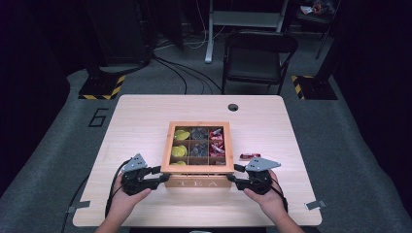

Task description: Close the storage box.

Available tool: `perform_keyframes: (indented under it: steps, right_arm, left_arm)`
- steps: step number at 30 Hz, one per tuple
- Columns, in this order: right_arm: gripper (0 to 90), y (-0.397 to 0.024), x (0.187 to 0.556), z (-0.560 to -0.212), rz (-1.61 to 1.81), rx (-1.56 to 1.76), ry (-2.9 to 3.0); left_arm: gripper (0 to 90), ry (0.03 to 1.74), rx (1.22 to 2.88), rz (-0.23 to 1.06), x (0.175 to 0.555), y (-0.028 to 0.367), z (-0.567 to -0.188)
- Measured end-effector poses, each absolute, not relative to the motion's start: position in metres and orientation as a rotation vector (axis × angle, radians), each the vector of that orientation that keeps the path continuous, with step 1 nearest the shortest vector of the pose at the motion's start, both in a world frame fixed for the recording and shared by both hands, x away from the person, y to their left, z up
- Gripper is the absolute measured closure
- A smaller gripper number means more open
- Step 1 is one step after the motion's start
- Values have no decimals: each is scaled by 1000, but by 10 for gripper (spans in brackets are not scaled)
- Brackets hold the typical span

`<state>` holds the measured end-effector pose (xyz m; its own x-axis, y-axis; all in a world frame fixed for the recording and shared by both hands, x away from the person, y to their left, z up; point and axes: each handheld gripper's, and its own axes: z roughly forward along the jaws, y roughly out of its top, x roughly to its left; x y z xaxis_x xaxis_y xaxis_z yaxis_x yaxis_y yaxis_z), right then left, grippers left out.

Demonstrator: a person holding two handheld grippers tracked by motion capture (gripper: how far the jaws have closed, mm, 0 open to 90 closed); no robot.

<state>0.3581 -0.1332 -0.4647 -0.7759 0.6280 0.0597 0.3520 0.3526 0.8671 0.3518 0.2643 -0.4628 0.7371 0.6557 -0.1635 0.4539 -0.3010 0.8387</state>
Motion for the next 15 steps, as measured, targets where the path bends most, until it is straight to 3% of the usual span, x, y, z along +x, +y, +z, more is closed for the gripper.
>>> perform_keyframes:
  steps: [15]
  right_arm:
    - [519,-134,354,-466,1382,889,2334]
  left_arm:
    - [539,866,1932,247,349,267,-464]
